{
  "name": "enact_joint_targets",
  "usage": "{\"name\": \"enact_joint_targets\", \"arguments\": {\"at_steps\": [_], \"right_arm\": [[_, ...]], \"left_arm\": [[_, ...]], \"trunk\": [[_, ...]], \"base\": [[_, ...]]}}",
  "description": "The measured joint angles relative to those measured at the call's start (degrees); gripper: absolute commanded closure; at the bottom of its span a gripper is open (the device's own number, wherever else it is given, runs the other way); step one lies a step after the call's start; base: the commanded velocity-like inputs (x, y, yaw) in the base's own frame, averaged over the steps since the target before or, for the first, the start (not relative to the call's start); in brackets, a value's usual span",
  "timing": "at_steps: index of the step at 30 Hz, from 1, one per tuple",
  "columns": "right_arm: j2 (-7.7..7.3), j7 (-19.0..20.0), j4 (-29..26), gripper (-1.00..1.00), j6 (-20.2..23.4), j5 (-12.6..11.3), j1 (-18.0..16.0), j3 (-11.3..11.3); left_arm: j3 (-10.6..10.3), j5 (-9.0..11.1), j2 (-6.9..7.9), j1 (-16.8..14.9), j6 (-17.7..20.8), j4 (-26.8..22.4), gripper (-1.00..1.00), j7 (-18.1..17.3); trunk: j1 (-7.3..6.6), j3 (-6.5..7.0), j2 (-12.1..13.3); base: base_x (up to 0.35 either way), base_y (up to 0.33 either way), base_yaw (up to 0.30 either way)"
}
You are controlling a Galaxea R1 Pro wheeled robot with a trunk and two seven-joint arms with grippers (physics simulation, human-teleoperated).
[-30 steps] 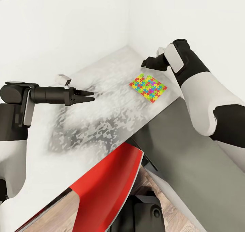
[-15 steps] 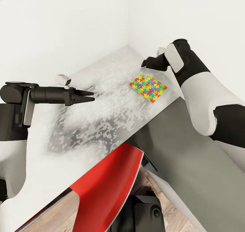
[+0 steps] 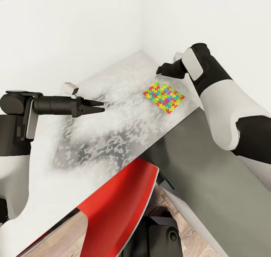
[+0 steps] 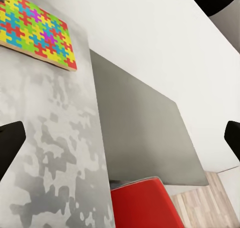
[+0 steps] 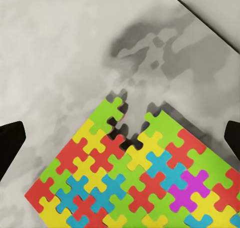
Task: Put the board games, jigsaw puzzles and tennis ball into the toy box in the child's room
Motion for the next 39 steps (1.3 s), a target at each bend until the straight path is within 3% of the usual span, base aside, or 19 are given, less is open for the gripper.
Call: {"name": "enact_joint_targets", "arguments": {"at_steps": [39], "right_arm": [[-0.52,-0.1,1.7,-1.00,0.0,0.0,0.1,0.0]], "left_arm": [[0.1,0.0,0.00,0.0,0.0,0.0,-1.00,0.0]], "trunk": [[0.00,0.00,0.0]], "base": [[0.000,0.000,0.000]]}}
